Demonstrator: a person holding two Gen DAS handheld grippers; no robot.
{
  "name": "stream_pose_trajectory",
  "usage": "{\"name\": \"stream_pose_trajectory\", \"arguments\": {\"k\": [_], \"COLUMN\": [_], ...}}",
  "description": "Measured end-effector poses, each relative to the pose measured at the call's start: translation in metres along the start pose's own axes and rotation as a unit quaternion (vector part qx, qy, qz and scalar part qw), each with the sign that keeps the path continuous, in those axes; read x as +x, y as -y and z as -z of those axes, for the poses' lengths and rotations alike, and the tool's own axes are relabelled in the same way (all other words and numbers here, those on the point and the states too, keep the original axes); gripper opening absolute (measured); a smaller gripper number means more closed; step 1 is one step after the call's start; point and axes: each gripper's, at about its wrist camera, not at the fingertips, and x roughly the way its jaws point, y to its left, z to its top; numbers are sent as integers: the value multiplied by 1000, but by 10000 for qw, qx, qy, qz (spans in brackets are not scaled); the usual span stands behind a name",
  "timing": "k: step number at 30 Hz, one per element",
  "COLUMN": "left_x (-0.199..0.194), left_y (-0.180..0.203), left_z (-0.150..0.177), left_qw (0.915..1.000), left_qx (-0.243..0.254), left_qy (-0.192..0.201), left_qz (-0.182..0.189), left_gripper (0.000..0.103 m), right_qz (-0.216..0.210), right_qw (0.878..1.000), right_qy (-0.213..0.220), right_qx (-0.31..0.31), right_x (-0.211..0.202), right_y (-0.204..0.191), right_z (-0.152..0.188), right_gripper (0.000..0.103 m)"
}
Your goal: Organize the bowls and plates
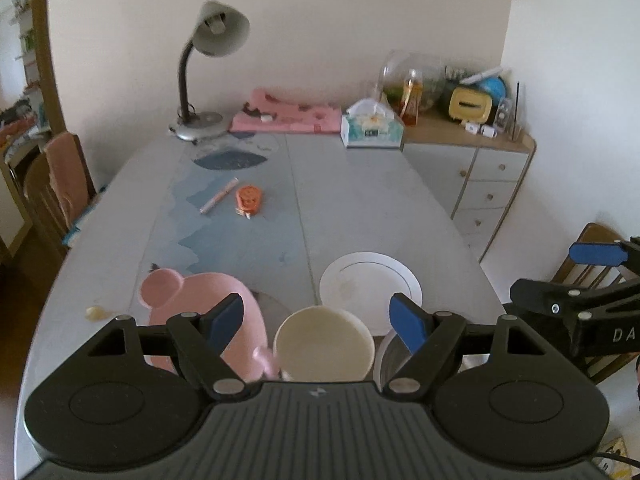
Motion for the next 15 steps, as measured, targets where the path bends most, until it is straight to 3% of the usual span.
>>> {"name": "stream_pose_trajectory", "arguments": {"k": [8,15], "left_x": [83,152], "left_y": [-1,4], "left_z": [-36,-51], "left_qw": [9964,9903], "left_qx": [-168,-259], "left_qy": [-793,-1354], "left_qz": [248,175], "left_gripper": [80,80], "right_qz": [93,86], "right_qw": [9978,9917], "right_qy": [-644,-1257], "right_qx": [140,257], "right_x": [73,136], "right_y": [39,59], "right_z": [-20,-26], "right_gripper": [99,94]}}
